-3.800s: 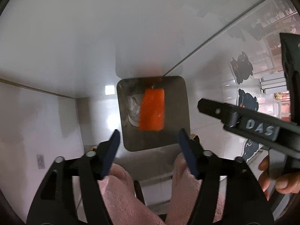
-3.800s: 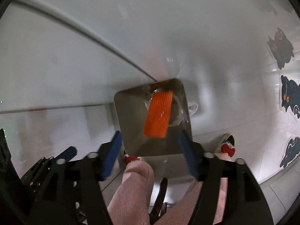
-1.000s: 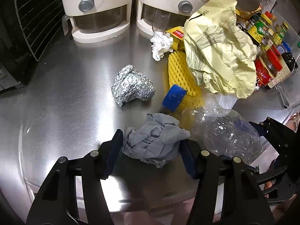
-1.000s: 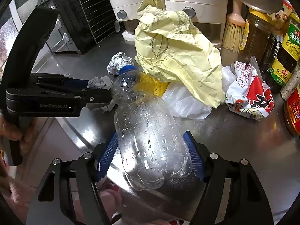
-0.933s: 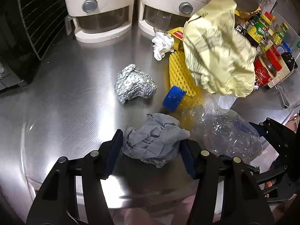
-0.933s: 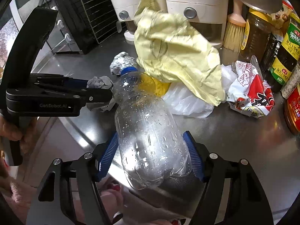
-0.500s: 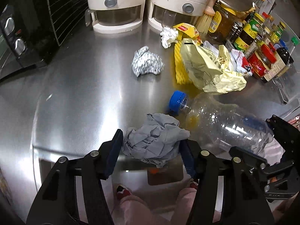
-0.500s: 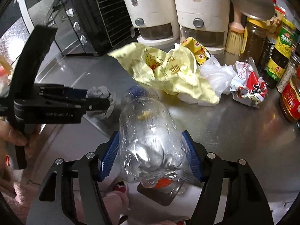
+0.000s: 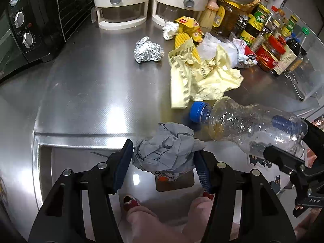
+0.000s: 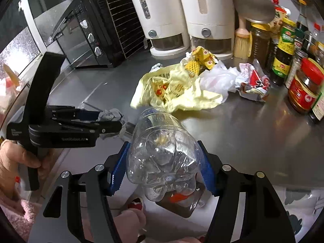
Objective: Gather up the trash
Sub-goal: 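Carry tissue and bottle over the bin and open both tools to drop them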
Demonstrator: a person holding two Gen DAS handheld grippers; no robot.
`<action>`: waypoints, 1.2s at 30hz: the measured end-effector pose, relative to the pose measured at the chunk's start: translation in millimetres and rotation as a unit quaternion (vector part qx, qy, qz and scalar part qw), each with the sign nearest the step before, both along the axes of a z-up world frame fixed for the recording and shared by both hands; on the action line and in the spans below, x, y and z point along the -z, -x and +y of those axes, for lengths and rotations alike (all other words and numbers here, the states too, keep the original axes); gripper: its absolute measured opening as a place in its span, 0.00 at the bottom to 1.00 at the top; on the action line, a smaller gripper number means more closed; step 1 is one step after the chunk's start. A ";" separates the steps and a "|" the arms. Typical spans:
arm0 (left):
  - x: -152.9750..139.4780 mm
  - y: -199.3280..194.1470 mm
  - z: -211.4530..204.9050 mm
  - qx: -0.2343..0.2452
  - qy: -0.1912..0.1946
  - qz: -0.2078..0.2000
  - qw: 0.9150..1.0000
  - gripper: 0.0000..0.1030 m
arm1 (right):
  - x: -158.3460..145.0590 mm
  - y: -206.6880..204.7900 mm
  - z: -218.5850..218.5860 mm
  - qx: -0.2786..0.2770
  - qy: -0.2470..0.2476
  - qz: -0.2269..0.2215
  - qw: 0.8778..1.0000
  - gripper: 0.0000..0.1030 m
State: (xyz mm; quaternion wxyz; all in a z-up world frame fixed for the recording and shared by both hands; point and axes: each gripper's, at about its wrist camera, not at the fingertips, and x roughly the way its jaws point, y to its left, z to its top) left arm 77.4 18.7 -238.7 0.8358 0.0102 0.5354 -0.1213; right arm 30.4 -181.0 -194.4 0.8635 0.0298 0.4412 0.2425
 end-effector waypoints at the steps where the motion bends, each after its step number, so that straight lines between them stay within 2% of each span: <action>1: 0.0 1.9 -1.5 0.002 0.000 0.000 1.000 0.54 | -1.0 2.3 -1.5 0.003 0.000 -0.001 1.000 0.63; 16: 0.4 31.3 -29.8 0.041 -0.001 0.003 0.999 0.54 | -12.0 43.4 -27.7 0.039 -0.012 -0.005 0.999 0.63; 21: 5.1 44.8 -35.7 0.052 0.004 0.013 0.999 0.54 | -9.0 54.6 -34.5 0.053 -0.010 0.009 0.999 0.63; 26: 19.7 57.1 -35.9 0.056 0.002 0.033 0.998 0.54 | 15.1 58.0 -38.2 0.068 -0.004 0.052 0.996 0.62; 36: 75.9 66.8 -31.9 0.049 -0.006 0.083 0.995 0.54 | 93.0 51.0 -29.1 0.089 0.025 0.141 0.986 0.62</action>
